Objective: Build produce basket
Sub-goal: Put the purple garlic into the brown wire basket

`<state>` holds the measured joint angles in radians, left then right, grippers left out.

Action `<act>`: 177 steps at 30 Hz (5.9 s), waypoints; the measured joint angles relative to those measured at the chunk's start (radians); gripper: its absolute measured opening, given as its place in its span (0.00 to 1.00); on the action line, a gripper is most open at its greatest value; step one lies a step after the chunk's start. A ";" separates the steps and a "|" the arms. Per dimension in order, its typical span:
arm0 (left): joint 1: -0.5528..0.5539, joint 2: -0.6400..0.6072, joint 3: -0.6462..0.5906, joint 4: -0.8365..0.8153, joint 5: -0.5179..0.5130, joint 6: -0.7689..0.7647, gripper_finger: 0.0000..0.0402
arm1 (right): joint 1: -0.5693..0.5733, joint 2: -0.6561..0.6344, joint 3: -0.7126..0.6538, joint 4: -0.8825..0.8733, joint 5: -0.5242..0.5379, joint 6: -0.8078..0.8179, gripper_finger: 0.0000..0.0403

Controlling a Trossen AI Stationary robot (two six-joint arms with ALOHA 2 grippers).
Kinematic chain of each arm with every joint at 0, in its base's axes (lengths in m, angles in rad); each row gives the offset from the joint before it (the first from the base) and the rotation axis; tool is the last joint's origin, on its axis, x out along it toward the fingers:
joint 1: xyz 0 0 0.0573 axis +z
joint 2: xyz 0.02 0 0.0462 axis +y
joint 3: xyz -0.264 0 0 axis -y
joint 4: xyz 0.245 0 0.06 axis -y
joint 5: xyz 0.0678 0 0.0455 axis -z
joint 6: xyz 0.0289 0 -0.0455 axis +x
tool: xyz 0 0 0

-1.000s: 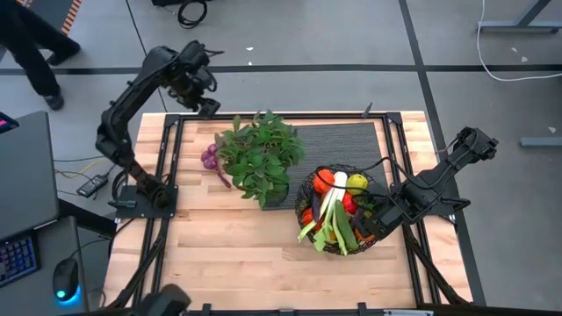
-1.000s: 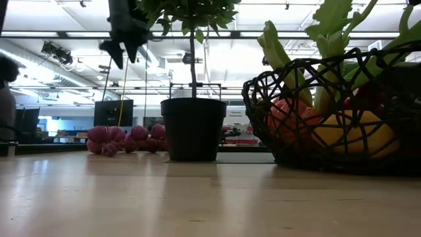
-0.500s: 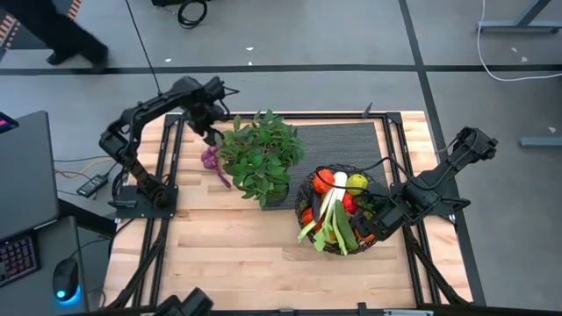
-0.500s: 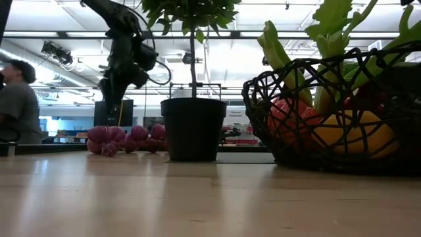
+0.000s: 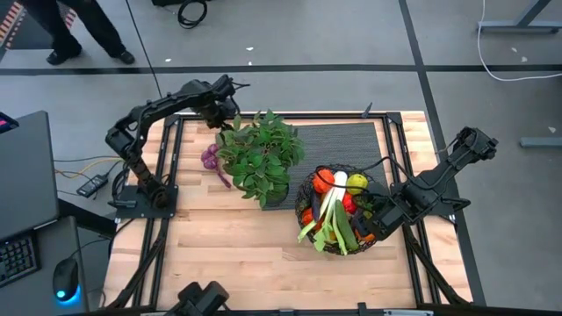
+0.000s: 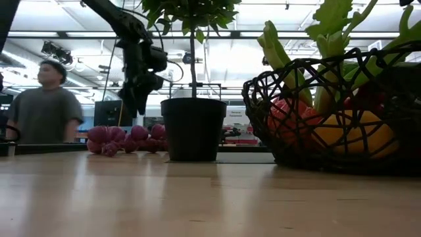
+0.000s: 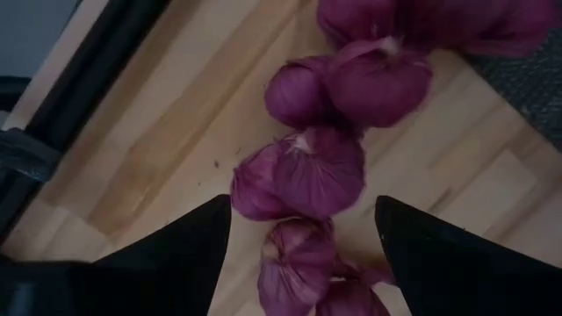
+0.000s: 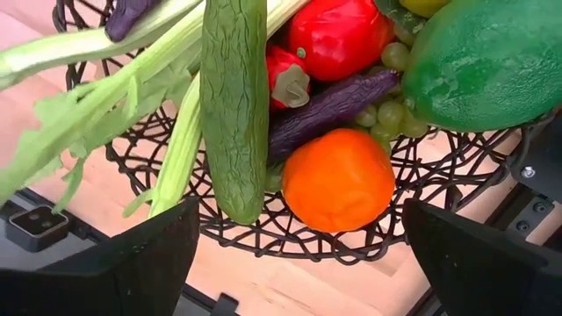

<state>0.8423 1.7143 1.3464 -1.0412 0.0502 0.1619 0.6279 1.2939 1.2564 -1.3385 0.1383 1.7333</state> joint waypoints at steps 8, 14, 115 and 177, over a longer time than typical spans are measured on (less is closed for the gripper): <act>-0.012 0.067 0.000 0.001 0.082 0.013 0.72 | -0.001 0.000 0.000 0.021 0.001 0.045 0.99; -0.033 0.117 0.000 0.016 0.078 0.060 0.72 | -0.001 0.000 0.000 0.025 0.001 0.045 0.99; -0.347 -0.306 1.004 0.182 -0.006 -0.415 0.39 | -0.287 -0.209 0.001 0.044 -0.135 -0.149 0.92; -0.764 0.161 1.007 0.260 0.104 -0.652 0.75 | 0.313 -0.100 0.000 0.266 -0.345 0.524 0.89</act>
<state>0.0779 1.8748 2.3539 -0.7811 0.1546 -0.4896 0.9405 1.1942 1.2568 -1.0728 -0.2071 2.2571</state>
